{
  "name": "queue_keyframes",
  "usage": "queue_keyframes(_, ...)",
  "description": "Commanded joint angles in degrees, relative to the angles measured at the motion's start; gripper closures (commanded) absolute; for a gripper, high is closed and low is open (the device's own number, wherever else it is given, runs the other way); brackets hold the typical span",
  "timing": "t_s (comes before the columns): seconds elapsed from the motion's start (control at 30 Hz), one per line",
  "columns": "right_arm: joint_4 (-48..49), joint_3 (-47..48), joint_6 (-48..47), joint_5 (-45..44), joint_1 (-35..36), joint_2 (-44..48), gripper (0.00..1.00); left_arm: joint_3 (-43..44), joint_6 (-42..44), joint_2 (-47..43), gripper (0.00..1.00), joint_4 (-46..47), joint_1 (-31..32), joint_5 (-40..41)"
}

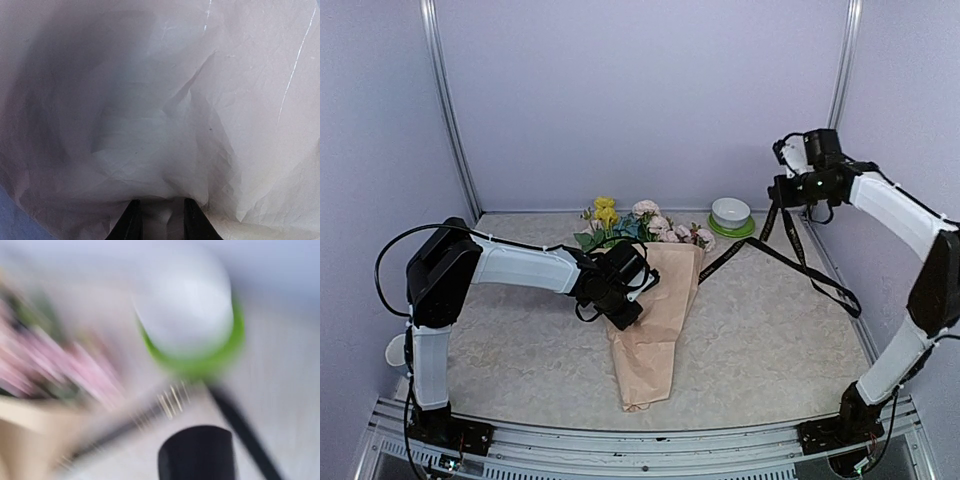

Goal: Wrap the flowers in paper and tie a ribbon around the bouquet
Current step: Pick up the ribbon from the center of the board, then place the ribbon at the center of the board.

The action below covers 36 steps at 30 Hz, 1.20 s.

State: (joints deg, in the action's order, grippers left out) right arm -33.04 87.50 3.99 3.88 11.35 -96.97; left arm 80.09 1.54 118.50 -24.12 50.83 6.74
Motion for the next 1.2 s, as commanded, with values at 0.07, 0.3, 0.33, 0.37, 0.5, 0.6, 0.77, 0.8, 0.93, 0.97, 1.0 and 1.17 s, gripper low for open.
queue_keyframes(0.07,15.17,-4.91,-1.95,15.52,-0.56,27.99,1.0,0.46,0.25,1.82,0.7,-2.89,0.25,0.08)
queue_keyframes(0.3,26.87,-8.82,-0.25,19.07,-0.59,45.04,1.0,0.41,0.23,1.81,0.7,-2.79,0.32,0.08)
queue_keyframes(0.33,25.97,-8.98,0.28,21.47,-0.6,44.82,1.0,0.41,0.24,1.82,0.7,-2.78,0.3,0.1)
queue_keyframes(0.37,24.94,-9.39,1.27,24.23,-0.58,44.09,1.0,0.41,0.24,1.82,0.7,-2.79,0.32,0.1)
queue_keyframes(0.5,26.09,-16.57,10.13,45.0,0.49,38.39,1.0,0.41,0.13,1.78,0.7,-2.86,0.32,0.19)
queue_keyframes(0.6,29.25,-26.38,10.99,49.28,10.61,34.39,1.0,0.37,0.05,1.82,0.7,-2.81,0.32,0.13)
queue_keyframes(0.77,26.34,-31.6,5.49,45.14,30.72,26.23,1.0,0.41,0.17,1.9,0.7,-2.88,0.24,0.0)
queue_keyframes(0.8,26.47,-32.2,5.99,45.39,33.31,23.72,1.0,0.41,0.28,1.91,0.7,-2.8,0.24,-0.06)
queue_keyframes(0.93,19.84,-30.23,4.13,41.73,40.58,14.95,0.62,0.33,0.1,1.84,0.7,-2.78,0.24,-0.02)
queue_keyframes(0.97,18.21,-29.71,4.17,40.75,40.93,13.57,0.38,0.26,0.09,1.83,0.7,-2.79,0.24,-0.01)
queue_keyframes(1.0,17.46,-29.71,4.59,39.2,40.96,13.11,0.13,0.24,0.0,1.83,0.7,-2.72,0.24,0.0)
queue_keyframes(1.17,17.66,-32.4,8.27,26.07,37.13,15.74,0.0,0.31,0.05,1.87,0.7,-2.78,0.24,-0.06)
